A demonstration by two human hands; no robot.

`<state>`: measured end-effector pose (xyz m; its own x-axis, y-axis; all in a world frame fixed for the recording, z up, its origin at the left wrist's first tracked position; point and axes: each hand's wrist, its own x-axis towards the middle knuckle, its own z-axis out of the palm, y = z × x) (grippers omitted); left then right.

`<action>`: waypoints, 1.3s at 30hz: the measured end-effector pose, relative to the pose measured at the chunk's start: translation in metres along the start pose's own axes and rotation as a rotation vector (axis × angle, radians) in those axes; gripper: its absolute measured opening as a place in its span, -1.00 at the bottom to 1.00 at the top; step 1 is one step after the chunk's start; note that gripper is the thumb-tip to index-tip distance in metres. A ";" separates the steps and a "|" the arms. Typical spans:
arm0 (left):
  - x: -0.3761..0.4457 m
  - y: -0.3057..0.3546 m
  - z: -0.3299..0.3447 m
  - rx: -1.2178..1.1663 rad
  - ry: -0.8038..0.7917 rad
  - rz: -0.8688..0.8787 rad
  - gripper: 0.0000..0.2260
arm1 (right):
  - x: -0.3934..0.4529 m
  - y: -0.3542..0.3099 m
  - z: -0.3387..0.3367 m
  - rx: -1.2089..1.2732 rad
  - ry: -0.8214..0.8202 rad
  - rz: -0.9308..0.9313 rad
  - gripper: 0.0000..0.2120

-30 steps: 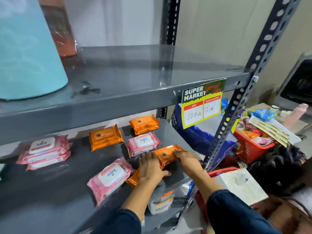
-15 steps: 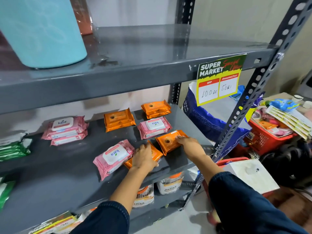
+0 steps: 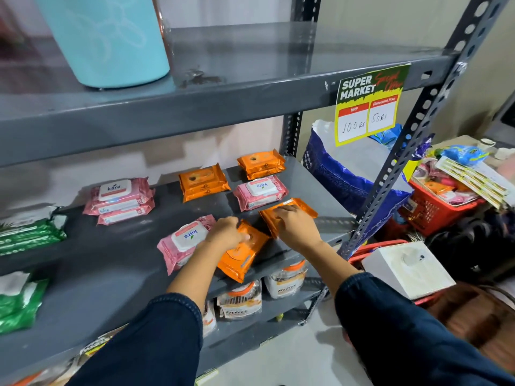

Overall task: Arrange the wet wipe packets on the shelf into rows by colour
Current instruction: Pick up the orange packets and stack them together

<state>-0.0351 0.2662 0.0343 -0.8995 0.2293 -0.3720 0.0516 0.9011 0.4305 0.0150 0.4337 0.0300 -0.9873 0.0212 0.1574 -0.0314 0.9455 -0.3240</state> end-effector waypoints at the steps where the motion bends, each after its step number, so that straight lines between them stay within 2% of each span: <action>1: 0.000 -0.001 -0.004 0.011 0.026 -0.023 -0.52 | -0.002 -0.014 0.001 0.017 0.017 0.009 -0.81; 4: 0.001 -0.005 -0.012 0.060 0.133 -0.058 -0.68 | -0.008 -0.051 0.008 0.085 -0.005 0.137 -0.73; 7: 0.003 -0.008 -0.017 0.060 0.203 0.039 -0.74 | -0.013 -0.081 0.021 0.071 -0.155 0.289 -0.41; 10: 0.004 -0.012 -0.018 0.074 0.080 0.230 -0.62 | -0.018 -0.099 0.038 -0.023 -0.273 0.343 -0.12; 12: 0.003 -0.019 -0.017 0.163 -0.007 0.308 -0.58 | -0.019 -0.103 0.045 -0.069 -0.288 0.322 -0.06; 17: -0.003 -0.032 -0.013 0.306 -0.059 0.336 -0.50 | -0.018 -0.088 0.039 0.014 -0.286 0.206 -0.19; 22: -0.010 -0.040 -0.005 0.312 -0.087 0.308 -0.28 | -0.038 -0.064 0.029 -0.008 -0.198 0.199 -0.18; 24: -0.013 -0.039 -0.002 0.322 -0.079 0.300 -0.26 | -0.047 -0.062 0.030 -0.038 -0.211 0.206 -0.17; 27: -0.017 -0.036 0.000 0.325 -0.011 0.341 -0.28 | -0.051 -0.063 0.030 -0.028 -0.229 0.219 -0.26; 31: -0.021 -0.038 0.004 0.252 0.021 0.385 -0.42 | -0.046 -0.060 0.021 0.000 -0.229 0.191 -0.39; 35: -0.024 -0.035 -0.006 0.045 0.109 0.352 -0.46 | -0.027 -0.044 -0.005 0.043 -0.243 0.095 -0.33; 39: -0.022 -0.003 -0.003 -0.013 0.235 0.352 -0.53 | 0.003 -0.016 -0.042 -0.022 -0.256 -0.043 -0.30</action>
<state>-0.0168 0.2571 0.0439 -0.9025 0.4307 -0.0038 0.3690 0.7777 0.5090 0.0189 0.4319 0.0746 -0.9925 -0.0992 -0.0721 -0.0731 0.9507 -0.3013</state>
